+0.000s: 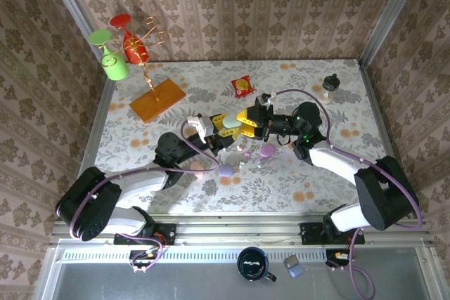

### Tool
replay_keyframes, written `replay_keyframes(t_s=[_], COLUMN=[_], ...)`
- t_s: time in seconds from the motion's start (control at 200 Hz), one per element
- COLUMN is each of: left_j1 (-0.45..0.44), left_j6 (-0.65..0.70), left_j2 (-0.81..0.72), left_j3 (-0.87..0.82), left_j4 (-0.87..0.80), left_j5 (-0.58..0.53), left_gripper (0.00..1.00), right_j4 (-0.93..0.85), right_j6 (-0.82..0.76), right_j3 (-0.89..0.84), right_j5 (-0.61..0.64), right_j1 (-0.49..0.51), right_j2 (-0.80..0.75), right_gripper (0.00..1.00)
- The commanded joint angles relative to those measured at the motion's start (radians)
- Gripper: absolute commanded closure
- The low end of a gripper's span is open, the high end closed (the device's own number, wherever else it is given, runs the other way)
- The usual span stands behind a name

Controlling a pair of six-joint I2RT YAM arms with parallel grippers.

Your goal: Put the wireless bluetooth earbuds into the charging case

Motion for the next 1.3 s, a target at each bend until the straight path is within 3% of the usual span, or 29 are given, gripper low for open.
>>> replay_keyframes(t_s=[0.0,0.15,0.185,0.47,0.525,0.635,0.87,1.135,1.295], left_j1=[-0.003,0.007,0.013,0.069,0.076,0.083,0.086,0.086,0.08], left_j6=[0.021,0.046,0.046,0.058,0.052,0.025,-0.055,-0.069,-0.055], left_j2=[-0.018,-0.041,-0.044,-0.047,-0.027,0.021,0.123,0.159,0.148], left_j3=[0.002,-0.032,-0.037,-0.038,-0.029,-0.018,0.008,0.049,0.034], left_j4=[0.038,0.028,0.022,-0.058,-0.059,-0.036,0.032,0.033,0.038], left_j5=[0.025,0.045,0.054,0.192,0.224,0.28,0.385,0.471,0.463], left_gripper=[0.63,0.63,0.63,0.63,0.63,0.64,0.64,0.64,0.64], right_j4=[-0.123,-0.438,-0.529,-1.178,-1.212,-1.242,-1.117,-1.131,-1.12], right_j6=[-0.12,-0.361,-0.437,-1.221,-1.334,-1.53,-1.771,-1.99,-2.01], right_j3=[0.039,0.082,0.095,0.254,0.262,0.255,0.122,0.113,0.13], right_j5=[-0.005,-0.03,-0.027,0.122,0.134,0.179,0.314,0.424,0.448], right_j1=[-0.011,-0.059,-0.074,-0.123,-0.122,-0.114,-0.073,0.069,0.105], right_j2=[-0.056,-0.117,-0.133,-0.198,-0.207,-0.241,-0.432,-0.445,-0.378], right_gripper=[0.41,0.34,0.24,0.06,0.0,0.02,0.01,0.0,0.0])
